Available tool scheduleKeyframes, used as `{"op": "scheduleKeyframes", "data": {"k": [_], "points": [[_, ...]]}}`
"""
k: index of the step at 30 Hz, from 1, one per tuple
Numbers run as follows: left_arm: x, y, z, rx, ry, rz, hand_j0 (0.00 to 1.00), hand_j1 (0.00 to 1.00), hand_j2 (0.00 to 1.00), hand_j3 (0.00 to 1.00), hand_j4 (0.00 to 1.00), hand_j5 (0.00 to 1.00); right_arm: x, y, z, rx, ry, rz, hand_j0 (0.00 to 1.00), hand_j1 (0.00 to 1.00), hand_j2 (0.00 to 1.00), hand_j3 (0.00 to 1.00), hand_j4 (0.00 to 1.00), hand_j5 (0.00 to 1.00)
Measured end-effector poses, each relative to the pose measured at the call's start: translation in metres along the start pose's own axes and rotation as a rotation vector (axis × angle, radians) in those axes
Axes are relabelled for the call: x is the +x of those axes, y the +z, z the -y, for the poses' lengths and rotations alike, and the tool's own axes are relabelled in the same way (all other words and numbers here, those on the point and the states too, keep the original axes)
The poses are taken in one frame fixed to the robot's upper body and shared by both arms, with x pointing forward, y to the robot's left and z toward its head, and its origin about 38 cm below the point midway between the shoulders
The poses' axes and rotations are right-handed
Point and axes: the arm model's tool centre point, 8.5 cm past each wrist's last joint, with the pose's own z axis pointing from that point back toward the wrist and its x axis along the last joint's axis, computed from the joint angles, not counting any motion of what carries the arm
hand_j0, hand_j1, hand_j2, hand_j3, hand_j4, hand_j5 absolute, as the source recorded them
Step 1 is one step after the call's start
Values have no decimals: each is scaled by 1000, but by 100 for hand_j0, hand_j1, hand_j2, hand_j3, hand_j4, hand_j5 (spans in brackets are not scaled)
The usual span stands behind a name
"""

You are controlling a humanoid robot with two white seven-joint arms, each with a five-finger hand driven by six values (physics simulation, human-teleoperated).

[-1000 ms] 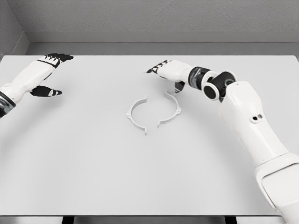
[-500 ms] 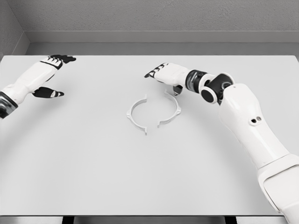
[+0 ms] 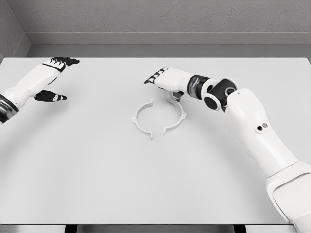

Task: Assemble PVC drainage pipe clamps

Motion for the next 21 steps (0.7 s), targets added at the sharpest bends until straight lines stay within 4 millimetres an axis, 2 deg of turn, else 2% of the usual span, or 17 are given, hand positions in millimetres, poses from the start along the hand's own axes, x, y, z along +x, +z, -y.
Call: {"op": "scheduleKeyframes", "data": {"k": [21], "points": [[0,0,0,-1,0,1,100,100,100,100,100,100,12,-1,2,-6,20,25,100,100,100,100,100,100]]}}
